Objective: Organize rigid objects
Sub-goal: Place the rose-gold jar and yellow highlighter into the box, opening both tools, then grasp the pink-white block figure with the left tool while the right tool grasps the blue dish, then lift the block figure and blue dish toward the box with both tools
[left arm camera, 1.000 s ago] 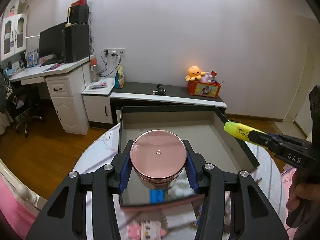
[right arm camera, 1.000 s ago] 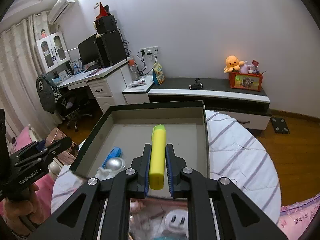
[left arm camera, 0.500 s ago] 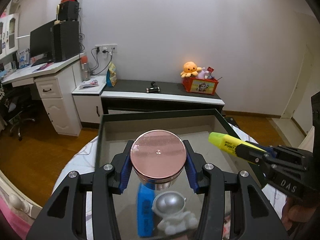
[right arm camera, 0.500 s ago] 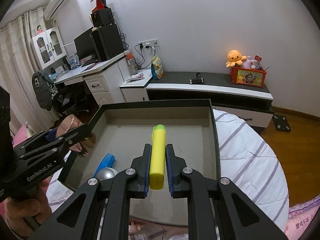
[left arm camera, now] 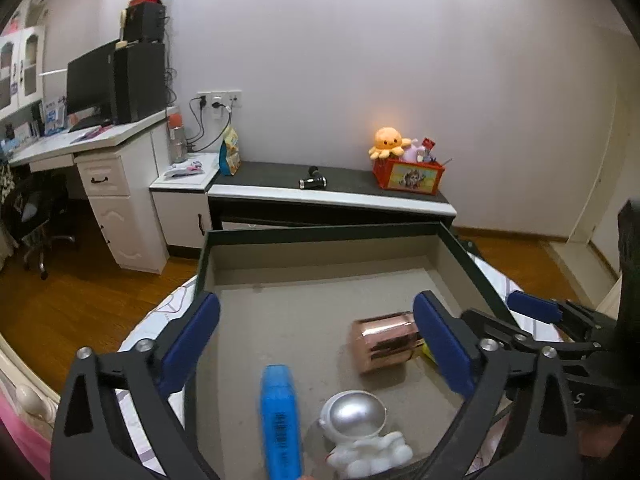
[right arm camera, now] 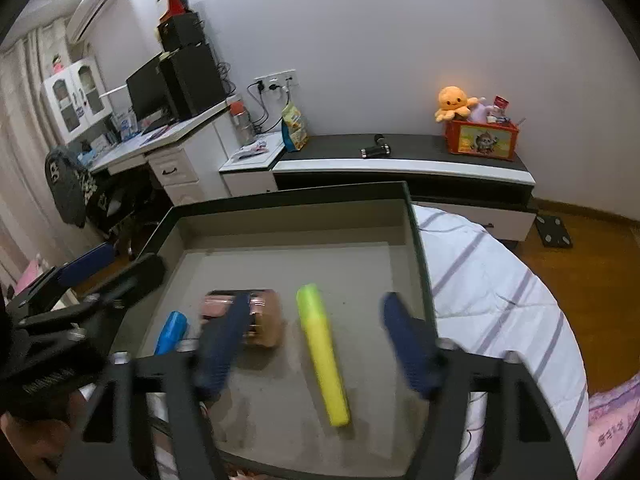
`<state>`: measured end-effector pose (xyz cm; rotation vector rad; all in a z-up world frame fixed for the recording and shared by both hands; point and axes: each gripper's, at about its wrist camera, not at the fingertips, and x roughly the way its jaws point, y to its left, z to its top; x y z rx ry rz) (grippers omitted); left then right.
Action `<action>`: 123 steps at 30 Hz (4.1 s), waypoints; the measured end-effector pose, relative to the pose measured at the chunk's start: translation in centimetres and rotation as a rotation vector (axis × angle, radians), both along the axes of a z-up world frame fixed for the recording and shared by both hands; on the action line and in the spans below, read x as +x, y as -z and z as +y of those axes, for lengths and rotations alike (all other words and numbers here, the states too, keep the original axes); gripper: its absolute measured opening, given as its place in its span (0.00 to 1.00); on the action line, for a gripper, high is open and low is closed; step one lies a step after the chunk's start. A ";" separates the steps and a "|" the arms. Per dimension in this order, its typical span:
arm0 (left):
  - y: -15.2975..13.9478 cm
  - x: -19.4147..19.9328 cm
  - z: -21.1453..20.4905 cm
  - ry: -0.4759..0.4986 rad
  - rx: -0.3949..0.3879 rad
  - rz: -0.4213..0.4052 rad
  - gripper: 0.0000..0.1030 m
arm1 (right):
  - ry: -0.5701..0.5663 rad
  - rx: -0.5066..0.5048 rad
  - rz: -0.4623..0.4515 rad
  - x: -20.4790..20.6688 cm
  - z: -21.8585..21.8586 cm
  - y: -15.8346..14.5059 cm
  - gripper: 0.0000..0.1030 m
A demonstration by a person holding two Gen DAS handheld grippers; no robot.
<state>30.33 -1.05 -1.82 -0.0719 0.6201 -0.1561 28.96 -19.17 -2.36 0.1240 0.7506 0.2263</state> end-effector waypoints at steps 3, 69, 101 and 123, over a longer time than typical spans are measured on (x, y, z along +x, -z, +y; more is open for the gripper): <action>-0.6 -1.2 0.5 -0.007 -0.008 -0.013 0.99 | 0.014 0.003 0.000 -0.8 -0.3 -0.3 0.92; 6.1 -16.6 3.5 -0.094 0.086 0.137 1.00 | 0.106 -0.049 0.069 -16.0 -2.5 3.1 1.00; 9.3 -13.0 4.4 -0.009 0.044 0.252 0.57 | 0.068 -0.073 0.119 -14.5 -2.9 5.7 0.71; 0.6 -13.3 3.1 0.046 0.026 0.062 0.57 | 0.003 -0.060 -0.057 -12.4 -1.9 -1.9 0.71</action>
